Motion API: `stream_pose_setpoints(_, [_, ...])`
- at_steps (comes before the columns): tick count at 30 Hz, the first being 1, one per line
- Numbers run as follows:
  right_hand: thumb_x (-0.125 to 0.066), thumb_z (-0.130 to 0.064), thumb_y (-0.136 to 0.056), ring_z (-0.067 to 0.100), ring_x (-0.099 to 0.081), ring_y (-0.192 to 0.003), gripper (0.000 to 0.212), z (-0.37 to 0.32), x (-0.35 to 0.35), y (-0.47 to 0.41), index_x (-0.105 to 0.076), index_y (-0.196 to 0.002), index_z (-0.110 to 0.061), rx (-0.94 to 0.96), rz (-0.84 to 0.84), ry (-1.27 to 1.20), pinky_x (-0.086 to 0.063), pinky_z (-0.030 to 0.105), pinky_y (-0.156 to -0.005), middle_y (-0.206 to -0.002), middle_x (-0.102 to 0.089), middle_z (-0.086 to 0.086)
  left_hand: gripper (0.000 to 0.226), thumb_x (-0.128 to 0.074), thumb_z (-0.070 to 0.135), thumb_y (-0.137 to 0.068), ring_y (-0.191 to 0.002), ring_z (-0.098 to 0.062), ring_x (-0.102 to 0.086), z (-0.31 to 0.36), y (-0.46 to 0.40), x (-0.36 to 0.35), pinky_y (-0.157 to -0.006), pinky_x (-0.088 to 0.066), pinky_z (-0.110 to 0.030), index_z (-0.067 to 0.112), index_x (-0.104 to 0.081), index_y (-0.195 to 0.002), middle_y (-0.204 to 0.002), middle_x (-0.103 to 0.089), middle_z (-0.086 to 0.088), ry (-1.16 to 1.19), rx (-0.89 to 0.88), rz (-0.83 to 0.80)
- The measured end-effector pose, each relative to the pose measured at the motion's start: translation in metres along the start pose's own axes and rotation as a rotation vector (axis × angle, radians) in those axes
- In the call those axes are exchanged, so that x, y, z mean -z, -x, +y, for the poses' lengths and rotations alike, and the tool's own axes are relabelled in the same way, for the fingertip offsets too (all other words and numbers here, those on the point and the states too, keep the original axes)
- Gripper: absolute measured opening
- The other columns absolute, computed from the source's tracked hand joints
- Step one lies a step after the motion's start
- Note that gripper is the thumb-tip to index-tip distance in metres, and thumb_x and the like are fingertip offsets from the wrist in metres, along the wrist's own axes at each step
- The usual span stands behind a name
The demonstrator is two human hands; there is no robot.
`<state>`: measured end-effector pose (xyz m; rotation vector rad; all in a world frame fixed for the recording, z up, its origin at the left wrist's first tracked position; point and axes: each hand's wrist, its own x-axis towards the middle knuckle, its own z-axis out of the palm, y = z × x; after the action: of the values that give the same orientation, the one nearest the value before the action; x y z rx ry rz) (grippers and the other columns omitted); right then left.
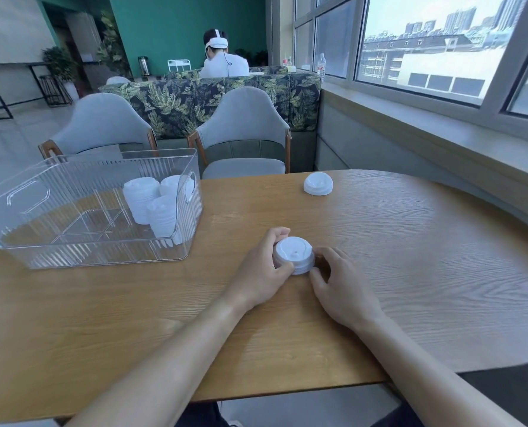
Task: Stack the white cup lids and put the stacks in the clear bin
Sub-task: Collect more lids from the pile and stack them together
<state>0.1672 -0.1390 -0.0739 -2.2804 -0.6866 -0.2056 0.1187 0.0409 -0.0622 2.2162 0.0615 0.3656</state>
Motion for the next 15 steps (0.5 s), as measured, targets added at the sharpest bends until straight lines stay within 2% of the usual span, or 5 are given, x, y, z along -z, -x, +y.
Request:
stream_pose_setpoints(3, [-0.056,-0.02,-0.093,0.01,-0.052,-0.121,0.044,-0.0005,-0.0001,0.0001,-0.054,-0.136,-0.025,0.017,-0.003,0.01,-0.042,0.026,-0.097,-0.129,-0.058,-0.012,0.056,-0.062,0.015,-0.092,-0.125,0.007,-0.048,0.0006,-0.0004,-0.0004,-0.098,-0.032,-0.001,0.027,-0.046,-0.144,-0.145,-0.052,0.015,0.012,0.019,0.015])
stream_pose_setpoints(6, [-0.053,-0.019,-0.096,0.01,-0.045,-0.133,0.051,-0.0011,-0.0008,0.0006,-0.048,-0.146,-0.025,0.068,-0.026,0.048,-0.038,0.026,-0.107,-0.146,-0.048,-0.013,0.05,-0.057,0.018,-0.096,-0.133,0.004,-0.045,0.0007,-0.001,-0.0006,-0.101,-0.032,-0.008,0.028,-0.049,-0.144,-0.14,-0.053,0.019,0.056,0.06,0.076])
stream_pose_setpoints(8, [-0.049,-0.023,-0.099,0.011,-0.041,-0.136,0.048,-0.0024,-0.0012,-0.0001,-0.047,-0.147,-0.024,0.085,-0.04,0.06,-0.035,0.028,-0.111,-0.15,-0.045,-0.013,0.043,-0.057,0.022,-0.097,-0.128,0.002,-0.051,0.0,-0.0019,-0.0005,-0.102,-0.039,-0.014,0.028,-0.055,-0.14,-0.136,-0.059,0.019,0.048,0.081,0.127])
stream_pose_setpoints(11, [-0.042,-0.034,-0.104,0.011,-0.038,-0.139,0.046,-0.0039,-0.0014,-0.0028,-0.047,-0.148,-0.024,0.079,-0.051,0.062,-0.032,0.031,-0.114,-0.151,-0.044,-0.013,0.034,-0.061,0.03,-0.097,-0.112,-0.002,-0.061,-0.0006,-0.0029,-0.0015,-0.1,-0.047,-0.023,0.028,-0.066,-0.13,-0.119,-0.069,0.017,-0.023,0.097,0.16])
stream_pose_setpoints(15, [-0.032,-0.046,-0.105,0.012,-0.037,-0.14,0.052,-0.0035,-0.0026,-0.0072,-0.044,-0.15,-0.024,0.074,-0.081,0.107,-0.033,0.036,-0.113,-0.152,-0.044,-0.013,0.04,-0.061,0.034,-0.098,-0.117,-0.001,-0.06,-0.0008,-0.0028,-0.0026,-0.098,-0.042,-0.017,0.026,-0.065,-0.137,-0.122,-0.069,0.016,-0.072,0.106,0.141])
